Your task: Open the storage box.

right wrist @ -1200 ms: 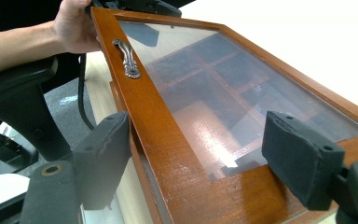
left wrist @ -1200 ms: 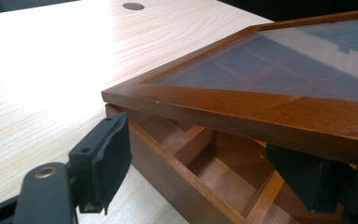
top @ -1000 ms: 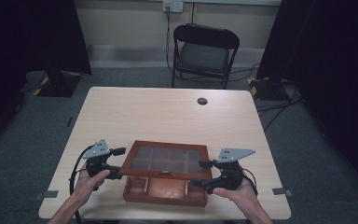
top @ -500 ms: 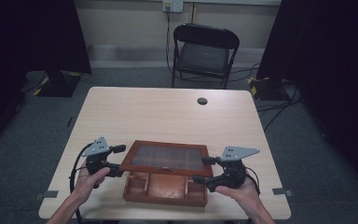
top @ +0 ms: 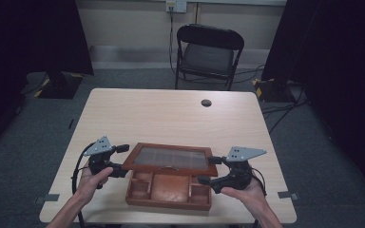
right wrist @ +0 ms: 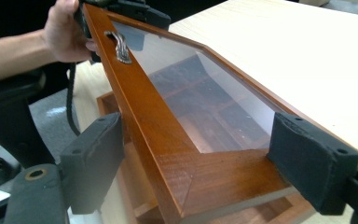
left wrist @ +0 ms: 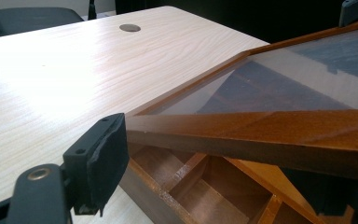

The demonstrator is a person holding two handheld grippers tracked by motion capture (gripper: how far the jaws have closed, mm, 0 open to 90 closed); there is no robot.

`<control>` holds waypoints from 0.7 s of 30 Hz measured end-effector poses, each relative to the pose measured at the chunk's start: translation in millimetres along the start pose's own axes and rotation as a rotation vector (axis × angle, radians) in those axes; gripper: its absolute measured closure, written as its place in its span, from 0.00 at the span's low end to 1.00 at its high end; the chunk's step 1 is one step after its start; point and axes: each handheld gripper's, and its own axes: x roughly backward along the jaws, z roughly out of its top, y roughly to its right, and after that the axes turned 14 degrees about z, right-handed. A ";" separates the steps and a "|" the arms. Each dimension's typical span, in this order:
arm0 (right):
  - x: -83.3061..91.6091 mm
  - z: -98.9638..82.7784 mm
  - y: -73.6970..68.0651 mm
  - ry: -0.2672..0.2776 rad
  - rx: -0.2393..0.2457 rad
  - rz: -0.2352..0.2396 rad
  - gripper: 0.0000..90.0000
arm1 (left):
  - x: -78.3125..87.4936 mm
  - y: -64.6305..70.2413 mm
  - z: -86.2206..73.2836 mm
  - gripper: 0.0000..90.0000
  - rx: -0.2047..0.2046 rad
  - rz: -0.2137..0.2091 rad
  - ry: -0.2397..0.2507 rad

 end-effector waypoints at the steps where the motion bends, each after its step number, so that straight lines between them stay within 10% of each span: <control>1: 0.4 -0.2 1.5 0.003 0.000 -0.008 0.19 | -0.3 0.2 0.3 0.20 0.008 -0.003 0.000; 21: 6.1 0.7 27.2 0.053 -0.032 -0.090 0.31 | -5.8 -3.8 13.0 0.24 0.041 0.003 0.024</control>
